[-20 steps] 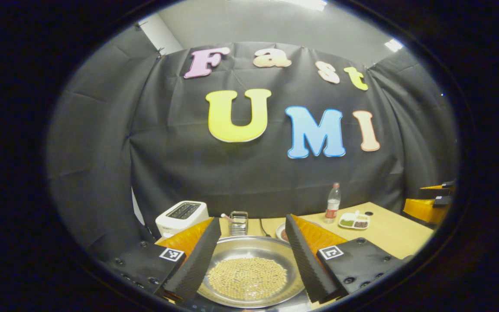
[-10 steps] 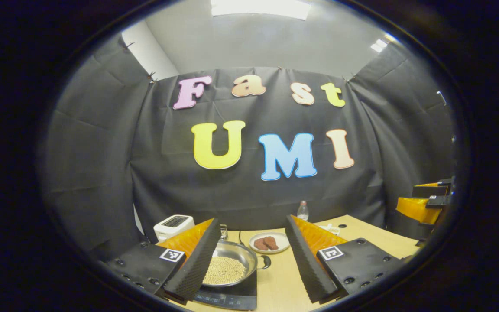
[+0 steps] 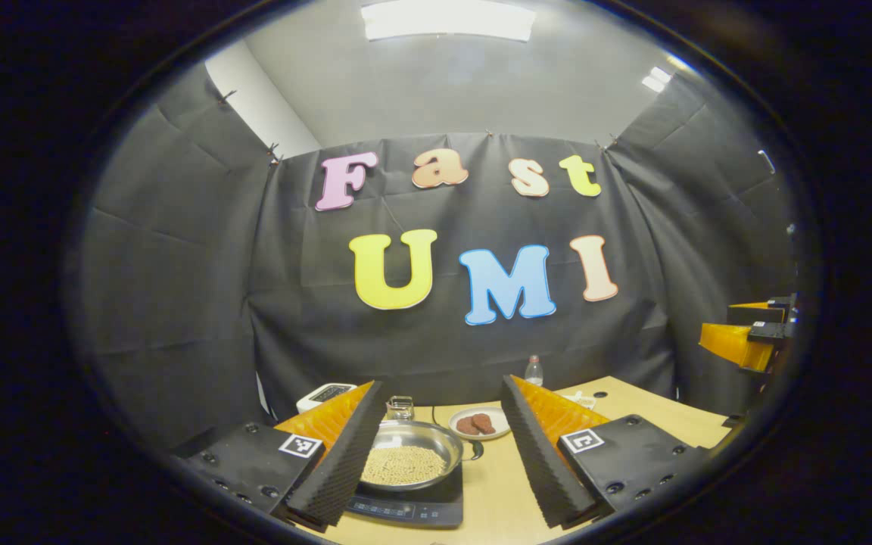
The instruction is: First push the handle of the pot to place it horizontally, then grasp the pot with both hands and set it on the induction cooktop.
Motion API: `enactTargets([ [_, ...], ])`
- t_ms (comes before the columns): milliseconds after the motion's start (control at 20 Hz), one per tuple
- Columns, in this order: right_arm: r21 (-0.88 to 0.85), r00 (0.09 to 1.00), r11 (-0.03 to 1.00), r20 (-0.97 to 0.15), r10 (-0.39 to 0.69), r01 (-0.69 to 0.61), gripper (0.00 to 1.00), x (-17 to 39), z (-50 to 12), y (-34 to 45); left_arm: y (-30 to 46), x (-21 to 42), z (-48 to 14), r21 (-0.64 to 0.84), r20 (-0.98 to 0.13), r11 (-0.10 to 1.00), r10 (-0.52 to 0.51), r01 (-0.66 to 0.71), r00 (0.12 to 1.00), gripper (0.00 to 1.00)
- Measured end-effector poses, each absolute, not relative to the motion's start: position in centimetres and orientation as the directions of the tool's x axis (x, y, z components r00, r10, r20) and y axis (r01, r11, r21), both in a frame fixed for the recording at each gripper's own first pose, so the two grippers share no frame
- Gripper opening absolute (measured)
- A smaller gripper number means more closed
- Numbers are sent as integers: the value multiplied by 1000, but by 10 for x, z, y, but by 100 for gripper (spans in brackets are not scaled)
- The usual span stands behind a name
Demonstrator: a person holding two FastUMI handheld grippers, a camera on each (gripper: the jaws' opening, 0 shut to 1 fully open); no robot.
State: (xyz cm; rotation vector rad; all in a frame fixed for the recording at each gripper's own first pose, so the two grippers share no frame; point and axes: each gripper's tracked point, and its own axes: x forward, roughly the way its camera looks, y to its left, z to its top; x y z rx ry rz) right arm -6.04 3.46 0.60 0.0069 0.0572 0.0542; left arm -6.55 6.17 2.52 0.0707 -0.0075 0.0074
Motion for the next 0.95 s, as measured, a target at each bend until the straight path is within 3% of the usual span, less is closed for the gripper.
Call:
enactTargets([
  [350,26,998,998,-43,52,-51,96,-60,15,40,80,-71,27,41,27,999,33,-34,999,94],
  [400,25,998,999,-41,48,-47,96,-58,17,40,81,-71,25,33,30,999,36,-37,999,99],
  [550,49,999,998,-28,42,-40,96,-51,23,41,85,-70,25,38,29,998,39,-40,999,100],
  [600,54,999,998,-25,38,-37,95,-50,24,41,85,-69,26,42,33,998,36,-37,999,94],
  [750,59,999,998,-19,28,-27,96,-47,24,40,85,-68,29,50,41,998,31,-33,999,100],
  [900,59,1000,998,-19,25,-23,95,-44,25,41,84,-66,32,47,49,998,27,-29,998,94],
  [950,59,1000,998,-19,24,-23,96,-43,25,41,84,-65,33,45,51,999,27,-29,998,98],
])
